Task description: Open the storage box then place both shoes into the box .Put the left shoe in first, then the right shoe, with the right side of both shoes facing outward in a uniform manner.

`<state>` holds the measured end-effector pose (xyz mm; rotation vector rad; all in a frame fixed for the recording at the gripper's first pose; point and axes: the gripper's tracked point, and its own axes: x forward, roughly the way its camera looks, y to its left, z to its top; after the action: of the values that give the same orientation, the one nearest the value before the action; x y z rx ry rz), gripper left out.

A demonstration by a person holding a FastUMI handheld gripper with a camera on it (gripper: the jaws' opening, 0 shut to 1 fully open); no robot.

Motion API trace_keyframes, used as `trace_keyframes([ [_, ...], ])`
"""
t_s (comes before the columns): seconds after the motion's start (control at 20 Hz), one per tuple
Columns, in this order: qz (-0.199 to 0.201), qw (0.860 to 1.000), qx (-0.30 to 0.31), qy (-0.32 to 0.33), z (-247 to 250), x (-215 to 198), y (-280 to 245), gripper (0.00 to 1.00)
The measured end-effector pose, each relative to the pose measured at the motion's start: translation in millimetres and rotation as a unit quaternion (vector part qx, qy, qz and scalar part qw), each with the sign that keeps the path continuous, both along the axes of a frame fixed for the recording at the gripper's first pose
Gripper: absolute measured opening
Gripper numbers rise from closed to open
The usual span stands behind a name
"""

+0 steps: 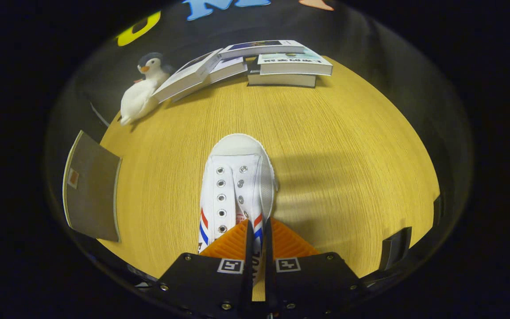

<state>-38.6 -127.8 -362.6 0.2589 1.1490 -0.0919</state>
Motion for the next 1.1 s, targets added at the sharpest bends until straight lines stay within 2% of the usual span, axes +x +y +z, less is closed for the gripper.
trace_keyframes([
  [0.05,-0.001,1.000,0.005,0.004,4,-6,2,0.00],
  [0.4,-0.040,0.996,0.074,-0.014,35,-1,20,0.00],
  [0.7,-0.026,0.995,0.085,-0.036,84,12,46,0.00],
  [1.1,0.013,0.993,0.102,-0.062,140,31,121,0.00],
])
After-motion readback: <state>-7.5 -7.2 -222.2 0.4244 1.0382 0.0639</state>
